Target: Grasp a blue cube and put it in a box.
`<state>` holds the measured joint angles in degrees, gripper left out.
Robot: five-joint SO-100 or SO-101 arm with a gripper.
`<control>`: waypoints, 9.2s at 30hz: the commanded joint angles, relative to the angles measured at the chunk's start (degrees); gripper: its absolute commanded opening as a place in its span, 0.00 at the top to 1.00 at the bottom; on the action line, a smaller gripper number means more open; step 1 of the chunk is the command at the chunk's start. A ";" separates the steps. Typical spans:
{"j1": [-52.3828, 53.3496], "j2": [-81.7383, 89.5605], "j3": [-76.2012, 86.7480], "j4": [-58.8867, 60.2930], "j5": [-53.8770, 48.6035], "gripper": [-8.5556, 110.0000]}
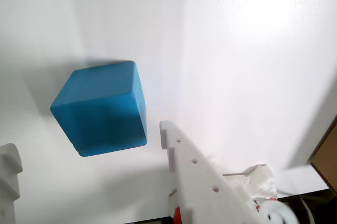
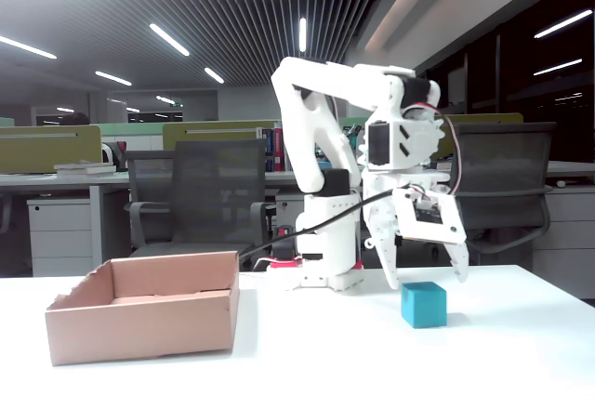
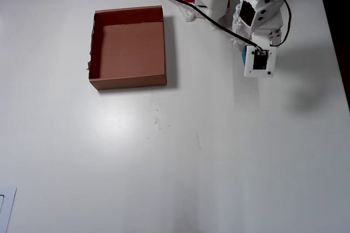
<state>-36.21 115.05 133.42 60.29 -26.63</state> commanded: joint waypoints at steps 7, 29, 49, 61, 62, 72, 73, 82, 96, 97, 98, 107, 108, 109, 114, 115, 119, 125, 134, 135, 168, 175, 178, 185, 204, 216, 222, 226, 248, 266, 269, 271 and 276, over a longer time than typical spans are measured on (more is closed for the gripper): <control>0.62 0.79 3.08 -5.19 -0.62 0.65; -0.79 -0.35 3.96 -8.44 0.09 0.74; -0.35 -0.09 1.23 -6.77 0.35 0.84; 5.62 2.46 -10.02 2.72 0.53 0.84; 6.24 2.55 -10.99 3.34 0.53 0.84; 16.61 2.37 -18.72 9.49 0.18 0.84; 18.11 2.11 -19.69 10.20 0.09 0.84; 33.49 1.67 -26.37 14.77 0.35 0.84; 56.16 7.12 -22.15 17.23 0.00 0.84; 57.66 7.21 -21.62 17.23 -0.18 0.84; 59.06 7.21 -20.92 17.05 -0.26 0.84; 74.00 1.49 -22.24 13.89 -1.23 0.84; 75.32 0.79 -22.50 13.62 -1.58 0.84; 76.55 0.00 -22.85 13.18 -1.76 0.84; 81.83 -2.99 -22.24 9.23 -2.29 0.84; 82.71 -3.52 -21.71 8.35 -2.37 0.84; 85.78 -5.19 -18.90 5.98 -3.25 0.84; 89.56 -6.68 -15.21 4.13 -5.54 0.84; 90.88 -11.25 -8.26 -5.62 -6.06 0.84; 90.97 -11.78 -7.56 -6.42 -6.33 0.84; 91.14 -13.18 -13.10 0.44 -7.56 0.62; 89.03 -10.28 -22.59 7.82 -9.58 0.62; 87.10 -8.35 -25.40 9.32 -11.78 0.63; 80.07 -3.08 -31.03 15.38 -15.21 0.64; 63.37 16.79 -30.15 29.62 -14.24 0.70; 65.57 26.10 -23.38 29.71 -13.89 0.75; 61.35 29.18 -18.02 28.56 -13.54 0.79; 59.50 30.32 -15.29 26.72 -13.45 0.79; 59.59 51.59 5.27 22.94 -13.45 0.79; 63.54 61.35 14.33 18.98 -14.50 0.79; 64.25 63.37 17.31 18.02 -14.59 0.79; 64.69 65.04 18.81 18.11 -14.59 0.79; 65.83 67.68 21.53 18.11 -14.06 0.79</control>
<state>28.92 182.29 154.95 79.01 -40.69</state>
